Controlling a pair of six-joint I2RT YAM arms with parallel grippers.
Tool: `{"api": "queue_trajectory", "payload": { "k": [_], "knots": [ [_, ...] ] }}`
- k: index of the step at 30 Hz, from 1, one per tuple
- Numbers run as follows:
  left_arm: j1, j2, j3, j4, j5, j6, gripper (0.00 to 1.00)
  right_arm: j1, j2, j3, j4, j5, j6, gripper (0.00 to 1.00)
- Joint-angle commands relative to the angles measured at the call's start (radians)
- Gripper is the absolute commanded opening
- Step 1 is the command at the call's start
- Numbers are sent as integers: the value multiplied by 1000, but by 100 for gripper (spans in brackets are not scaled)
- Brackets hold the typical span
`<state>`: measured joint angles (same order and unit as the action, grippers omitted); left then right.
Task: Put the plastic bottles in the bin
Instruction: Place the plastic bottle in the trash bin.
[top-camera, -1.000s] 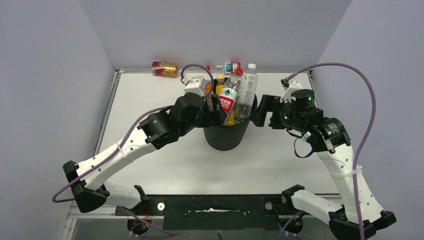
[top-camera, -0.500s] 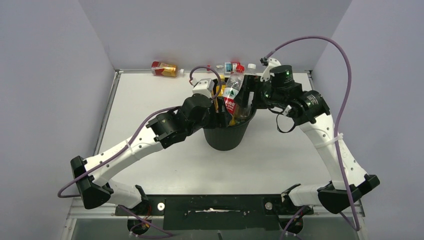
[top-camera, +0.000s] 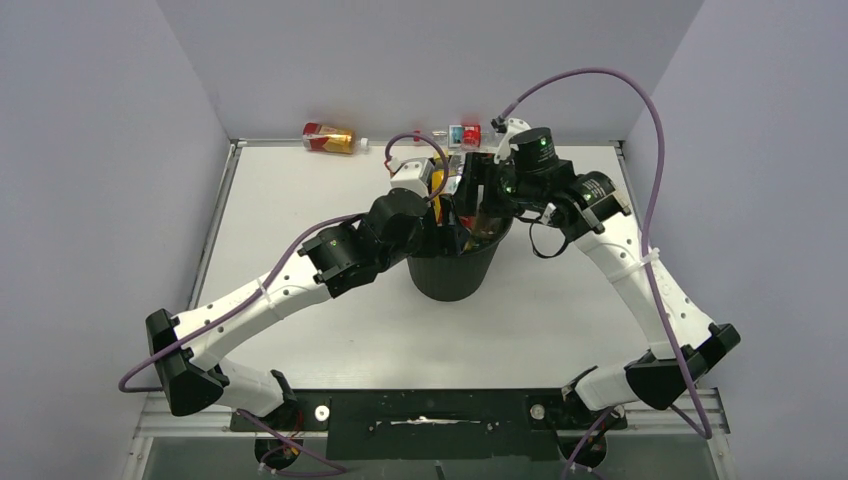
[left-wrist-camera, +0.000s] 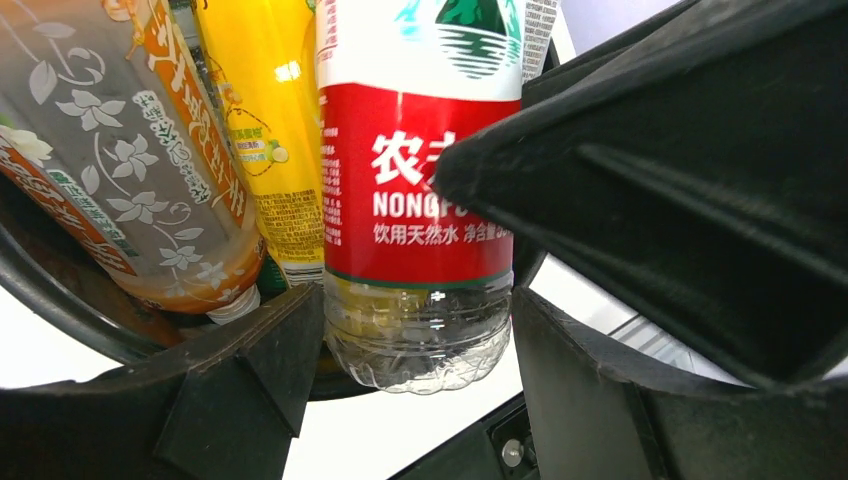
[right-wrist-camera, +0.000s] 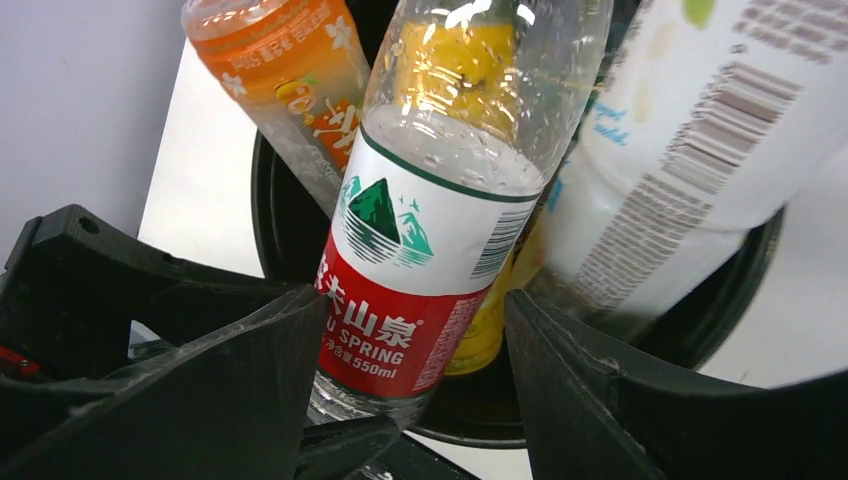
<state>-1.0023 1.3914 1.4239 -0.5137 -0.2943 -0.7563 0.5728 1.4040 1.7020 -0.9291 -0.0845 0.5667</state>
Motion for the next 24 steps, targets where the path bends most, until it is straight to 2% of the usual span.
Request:
{"api": "queue_trajectory", "payload": {
  "k": [1, 7, 18, 24],
  "knots": [
    [-10, 3, -2, 38, 17, -5, 68, 56, 15, 52, -5, 44, 4, 64],
    [-12, -1, 28, 1, 25, -5, 72, 125, 42, 51, -103, 200, 23, 48],
    [-16, -86, 26, -92, 9, -26, 75, 136, 36, 31, -178, 358, 38, 42],
    [-16, -113, 45, -93, -16, -31, 72, 147, 33, 29, -212, 431, 41, 40]
  ]
}}
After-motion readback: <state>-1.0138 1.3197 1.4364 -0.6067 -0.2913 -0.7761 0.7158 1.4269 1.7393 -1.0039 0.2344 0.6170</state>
